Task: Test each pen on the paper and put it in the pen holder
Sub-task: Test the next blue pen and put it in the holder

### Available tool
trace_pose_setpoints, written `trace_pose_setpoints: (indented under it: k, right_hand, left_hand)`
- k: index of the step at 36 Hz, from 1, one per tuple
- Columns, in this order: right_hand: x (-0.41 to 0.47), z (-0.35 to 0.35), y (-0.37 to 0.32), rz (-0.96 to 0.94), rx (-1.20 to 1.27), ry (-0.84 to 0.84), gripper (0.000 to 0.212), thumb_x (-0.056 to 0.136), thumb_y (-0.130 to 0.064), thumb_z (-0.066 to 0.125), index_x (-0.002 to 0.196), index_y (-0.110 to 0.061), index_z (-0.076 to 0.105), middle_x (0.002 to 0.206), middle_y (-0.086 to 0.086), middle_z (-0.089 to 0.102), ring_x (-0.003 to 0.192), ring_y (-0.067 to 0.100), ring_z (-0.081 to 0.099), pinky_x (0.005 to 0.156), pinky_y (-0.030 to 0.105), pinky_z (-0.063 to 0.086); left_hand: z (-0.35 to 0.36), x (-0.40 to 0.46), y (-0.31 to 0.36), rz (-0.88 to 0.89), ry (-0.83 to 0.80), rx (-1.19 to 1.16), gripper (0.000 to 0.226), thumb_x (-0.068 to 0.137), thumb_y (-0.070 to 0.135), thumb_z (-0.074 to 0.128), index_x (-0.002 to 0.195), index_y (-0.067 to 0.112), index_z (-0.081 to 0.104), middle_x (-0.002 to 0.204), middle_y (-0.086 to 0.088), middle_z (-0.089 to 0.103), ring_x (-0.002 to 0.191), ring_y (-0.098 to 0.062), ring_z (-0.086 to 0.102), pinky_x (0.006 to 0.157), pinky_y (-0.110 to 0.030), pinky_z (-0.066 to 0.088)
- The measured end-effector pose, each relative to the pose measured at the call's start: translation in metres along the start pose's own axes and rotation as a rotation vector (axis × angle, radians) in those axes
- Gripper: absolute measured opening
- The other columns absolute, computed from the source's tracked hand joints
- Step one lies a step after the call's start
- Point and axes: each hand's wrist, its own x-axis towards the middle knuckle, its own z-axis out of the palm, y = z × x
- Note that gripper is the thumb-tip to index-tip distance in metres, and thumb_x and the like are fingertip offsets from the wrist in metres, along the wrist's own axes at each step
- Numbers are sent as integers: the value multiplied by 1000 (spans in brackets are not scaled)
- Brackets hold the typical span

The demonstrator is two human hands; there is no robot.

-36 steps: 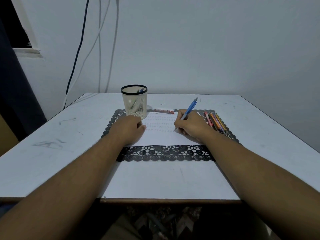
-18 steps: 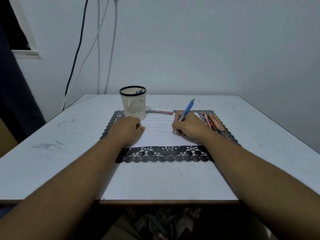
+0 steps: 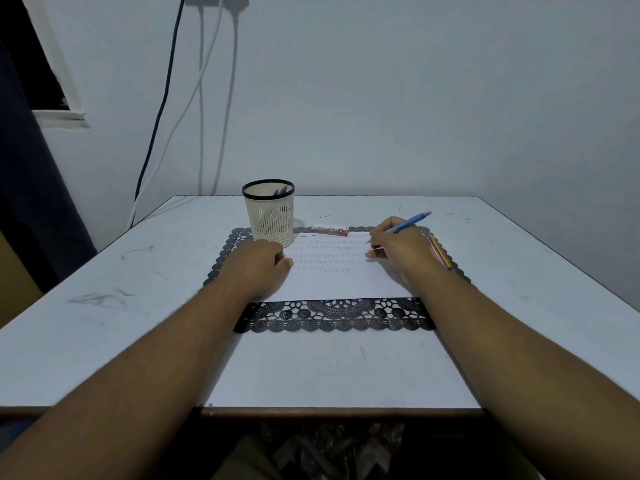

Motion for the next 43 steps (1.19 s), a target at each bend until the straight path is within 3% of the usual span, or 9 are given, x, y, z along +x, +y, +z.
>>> trace_pose_setpoints:
  k: [4, 10, 15, 16, 20, 25, 28, 35, 43]
  right_hand:
    - [5, 1, 1, 78, 128, 26, 14, 98, 1, 64, 85, -2, 63, 94, 20, 66, 74, 27, 70, 61, 25, 61]
    - [11, 6, 7, 110, 226, 12, 12, 100, -1, 60, 89, -2, 64, 94, 20, 67, 77, 27, 70, 75, 34, 63]
    - [8, 5, 6, 83, 211, -19, 2, 98, 1, 64, 97, 0, 64, 94, 22, 68, 77, 28, 70, 73, 39, 65]
    - [7, 5, 5, 72, 212, -28, 2, 98, 1, 64, 97, -1, 63, 95, 21, 68, 77, 29, 70, 72, 39, 65]
    - [5, 4, 5, 46, 225, -31, 5, 100, -1, 62, 102, -3, 59, 99, 22, 68, 71, 29, 69, 67, 40, 63]
    - [4, 6, 7, 43, 250, -30, 11, 104, -5, 55, 114, -4, 56, 100, 22, 70, 63, 27, 66, 64, 40, 62]
    - [4, 9, 6, 36, 248, -41, 15, 105, -7, 53, 119, -2, 55, 103, 25, 71, 64, 28, 67, 63, 41, 62]
    - [6, 6, 5, 43, 264, -17, 20, 109, -18, 47, 114, -3, 59, 94, 21, 75, 65, 33, 69, 61, 43, 63]
    - [1, 10, 3, 33, 242, -34, 20, 107, -20, 54, 113, -7, 68, 105, 19, 75, 71, 28, 68, 65, 44, 61]
  left_hand:
    - [-6, -1, 5, -3, 117, -5, 38, 100, 36, 51, 68, 16, 53, 69, 1, 56, 74, -23, 56, 58, -32, 37]
    - [-16, 0, 7, -24, 342, -249, 37, 101, 30, 52, 67, 17, 49, 66, 1, 54, 66, -22, 53, 55, -33, 35]
    - [-32, 8, 11, -44, 671, -657, 2, 98, 24, 52, 97, 23, 52, 94, 6, 59, 84, -14, 53, 71, -35, 45]
    - [-34, 12, 12, -62, 698, -698, 6, 98, 24, 53, 103, 24, 51, 101, 5, 58, 89, -15, 52, 75, -33, 45]
    - [-34, 26, 20, -194, 627, -758, 46, 93, 22, 67, 132, 23, 42, 128, -1, 50, 118, -19, 40, 90, -27, 34]
    - [-25, 39, 19, -458, 461, -825, 104, 79, 38, 84, 157, 33, 15, 159, -8, 27, 145, -31, 23, 114, -55, 30]
    - [-13, 38, 15, -499, 372, -777, 123, 75, 44, 88, 161, 33, 0, 165, -9, 19, 152, -34, 16, 115, -63, 22]
    - [11, 45, 0, -469, 277, -756, 132, 70, 40, 93, 161, 29, -2, 145, -8, 57, 141, -36, 42, 111, -57, 36]
    - [18, 47, -8, -446, 278, -641, 115, 78, 39, 86, 161, 23, 8, 146, -13, 54, 136, -38, 49, 110, -54, 40]
